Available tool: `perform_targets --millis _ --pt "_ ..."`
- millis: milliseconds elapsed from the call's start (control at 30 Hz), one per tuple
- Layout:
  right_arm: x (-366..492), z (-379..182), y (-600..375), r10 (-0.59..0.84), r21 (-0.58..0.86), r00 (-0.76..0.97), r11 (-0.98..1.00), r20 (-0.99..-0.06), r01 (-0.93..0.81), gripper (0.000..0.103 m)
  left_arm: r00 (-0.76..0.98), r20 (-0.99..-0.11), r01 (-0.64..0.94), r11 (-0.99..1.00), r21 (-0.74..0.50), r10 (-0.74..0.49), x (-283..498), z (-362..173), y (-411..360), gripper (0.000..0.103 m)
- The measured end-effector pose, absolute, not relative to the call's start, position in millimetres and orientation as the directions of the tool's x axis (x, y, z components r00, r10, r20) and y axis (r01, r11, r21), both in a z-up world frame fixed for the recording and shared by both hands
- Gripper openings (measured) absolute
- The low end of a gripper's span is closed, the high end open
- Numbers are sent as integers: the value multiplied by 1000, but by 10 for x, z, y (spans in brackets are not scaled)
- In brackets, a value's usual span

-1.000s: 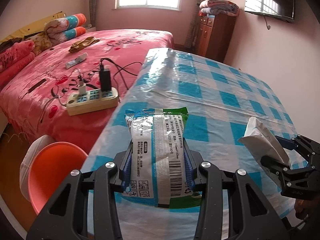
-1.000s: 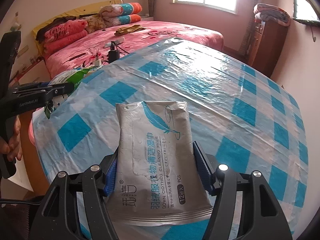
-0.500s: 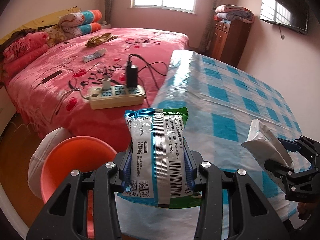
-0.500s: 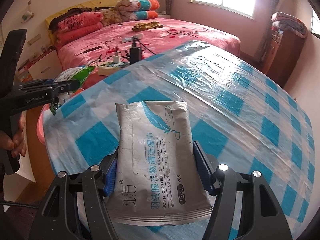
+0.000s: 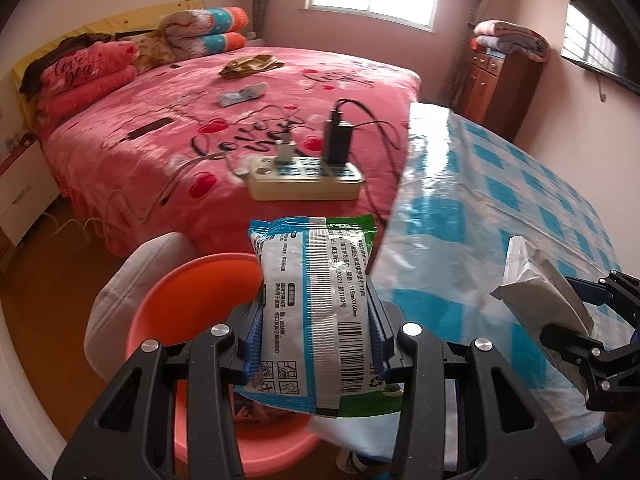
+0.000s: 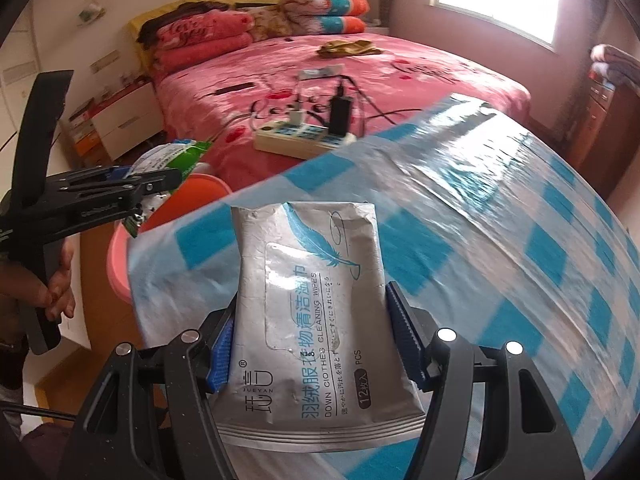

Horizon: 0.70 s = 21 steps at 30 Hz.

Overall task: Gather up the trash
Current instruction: 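Carry both wipe packs over the orange bucket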

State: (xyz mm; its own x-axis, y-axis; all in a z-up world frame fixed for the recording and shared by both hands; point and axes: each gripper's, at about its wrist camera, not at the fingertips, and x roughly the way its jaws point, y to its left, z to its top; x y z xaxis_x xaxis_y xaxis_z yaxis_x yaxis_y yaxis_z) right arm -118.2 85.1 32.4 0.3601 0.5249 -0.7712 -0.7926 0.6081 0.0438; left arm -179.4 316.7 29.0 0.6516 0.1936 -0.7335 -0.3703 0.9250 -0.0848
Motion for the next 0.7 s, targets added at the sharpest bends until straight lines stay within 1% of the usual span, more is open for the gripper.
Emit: perform_targets --millis 700 --pt "-1418 411 1930 581 22 250 420 -775 -907 66 564 -787 -509 856 -94 249 -2022 -125 3781 44"
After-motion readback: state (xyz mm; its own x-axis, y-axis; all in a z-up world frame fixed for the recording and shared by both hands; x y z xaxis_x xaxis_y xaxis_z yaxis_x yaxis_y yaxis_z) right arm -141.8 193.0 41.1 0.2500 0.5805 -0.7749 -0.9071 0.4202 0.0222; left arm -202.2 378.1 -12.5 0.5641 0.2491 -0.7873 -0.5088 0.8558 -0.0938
